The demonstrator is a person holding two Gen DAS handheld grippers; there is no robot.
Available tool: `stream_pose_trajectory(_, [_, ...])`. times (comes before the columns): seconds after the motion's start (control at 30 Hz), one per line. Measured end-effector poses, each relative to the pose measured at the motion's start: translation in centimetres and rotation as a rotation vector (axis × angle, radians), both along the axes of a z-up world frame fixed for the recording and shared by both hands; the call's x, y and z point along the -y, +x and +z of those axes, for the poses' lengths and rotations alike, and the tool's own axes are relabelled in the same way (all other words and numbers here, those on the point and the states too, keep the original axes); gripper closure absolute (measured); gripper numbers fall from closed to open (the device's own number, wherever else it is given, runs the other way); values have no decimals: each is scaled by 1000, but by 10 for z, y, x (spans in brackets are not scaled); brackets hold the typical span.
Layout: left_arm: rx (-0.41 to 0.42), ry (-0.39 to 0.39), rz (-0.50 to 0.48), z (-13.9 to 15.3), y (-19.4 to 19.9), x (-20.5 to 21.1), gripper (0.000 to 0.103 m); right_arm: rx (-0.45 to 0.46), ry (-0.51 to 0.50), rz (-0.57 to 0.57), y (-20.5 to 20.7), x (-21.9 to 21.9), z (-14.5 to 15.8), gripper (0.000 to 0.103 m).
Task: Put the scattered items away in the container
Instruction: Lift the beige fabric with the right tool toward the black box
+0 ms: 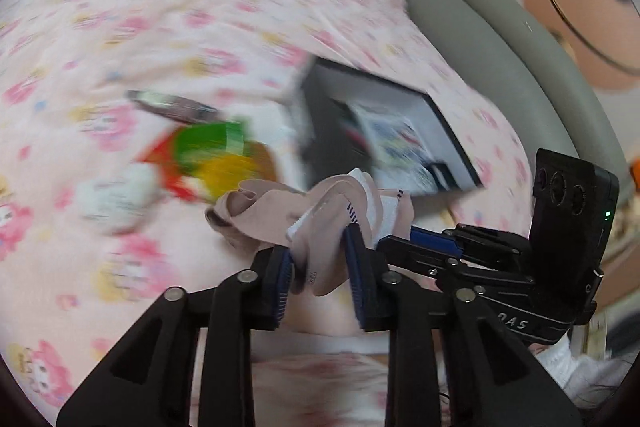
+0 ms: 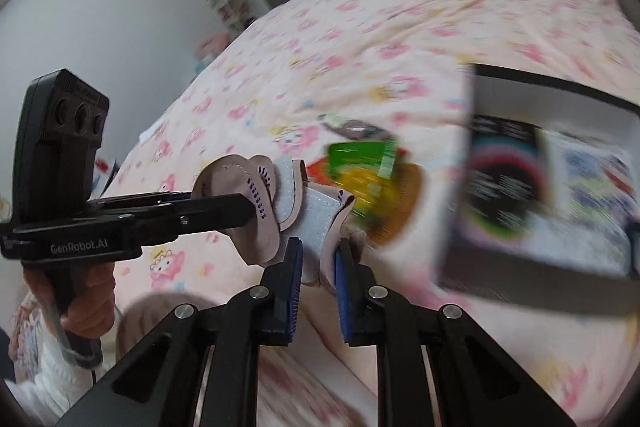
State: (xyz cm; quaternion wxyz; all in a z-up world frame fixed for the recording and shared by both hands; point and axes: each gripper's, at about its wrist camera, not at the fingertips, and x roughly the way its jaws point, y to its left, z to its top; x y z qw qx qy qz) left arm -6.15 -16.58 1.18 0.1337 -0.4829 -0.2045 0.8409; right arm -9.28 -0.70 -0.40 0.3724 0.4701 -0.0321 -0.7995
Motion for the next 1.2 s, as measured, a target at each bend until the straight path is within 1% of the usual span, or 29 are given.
stream_pose_trajectory(0.07, [24,-17,-70,-4,-9,-39,76,15,-12,-29,8,-43,-1,89])
stream_pose_trajectory(0.1, [50,-13,-119,-9,-15,-65,76,26,-4,-50,8,-62,-5,89])
stream_pose_trajectory(0.17, [90,6,-184,-20,-27,-100,76,59,34,-129,6,-104,-18,89])
stream_pose_trajectory(0.2, [119,8,-212,-31,-39,-121,76,74,45,-161,5,-121,-23,89])
stream_pose_trajectory(0.27, [178,-3,-232,-52,-56,-146,72,93,54,-209,4,-151,-32,89])
stream_pose_trajectory(0.3, [239,-13,-230,-69,-65,-158,72,93,60,-232,5,-162,-36,89])
stream_pose_trajectory(0.33, [274,-27,-226,-79,-68,-164,72,91,62,-257,6,-173,-39,89])
stream_pose_trajectory(0.37, [299,-39,-219,-88,-70,-167,72,92,52,-270,8,-180,-41,89])
stream_pose_trajectory(0.4, [318,-70,-209,-95,-69,-169,71,97,40,-279,9,-185,-44,89])
stream_pose_trajectory(0.47, [322,-115,-175,-99,-65,-164,71,120,35,-299,9,-192,-56,89])
stream_pose_trajectory(0.53, [327,-98,-123,-100,-62,-152,65,124,81,-333,7,-194,-67,89])
stream_pose_trajectory(0.6, [332,-97,-76,-101,-63,-144,64,125,111,-359,4,-196,-74,89])
stream_pose_trajectory(0.67, [333,-108,-30,-101,-64,-138,64,145,114,-368,2,-197,-81,87])
stream_pose_trajectory(0.7, [334,-104,-8,-100,-65,-135,61,160,114,-359,0,-194,-84,82])
stream_pose_trajectory(0.73, [336,-100,7,-100,-66,-132,53,169,122,-353,0,-193,-86,78])
stream_pose_trajectory(0.77, [340,-99,22,-101,-67,-131,50,180,137,-345,-2,-191,-91,69])
stream_pose_trajectory(0.8, [352,-100,29,-103,-68,-129,50,193,155,-340,-2,-187,-94,63])
stream_pose_trajectory(0.87, [378,-104,24,-109,-70,-130,50,249,181,-325,-5,-181,-105,60])
stream_pose_trajectory(0.9, [389,-112,14,-112,-71,-132,50,294,178,-316,-9,-179,-112,59])
stream_pose_trajectory(0.93, [390,-118,7,-114,-72,-133,50,332,162,-310,-13,-177,-119,59])
stream_pose_trajectory(1.0, [378,-126,-10,-114,-71,-138,50,382,80,-321,-19,-177,-126,58])
stream_pose_trajectory(1.03, [369,-129,-13,-112,-71,-140,50,383,41,-323,-21,-176,-128,59])
stream_pose_trajectory(1.1, [353,-140,-9,-108,-70,-141,51,337,-19,-304,-19,-174,-123,80])
stream_pose_trajectory(1.13, [351,-139,-7,-107,-69,-141,51,299,-29,-303,-16,-174,-117,82])
stream_pose_trajectory(1.2, [355,-101,-8,-108,-68,-137,51,231,-24,-311,-9,-175,-106,93])
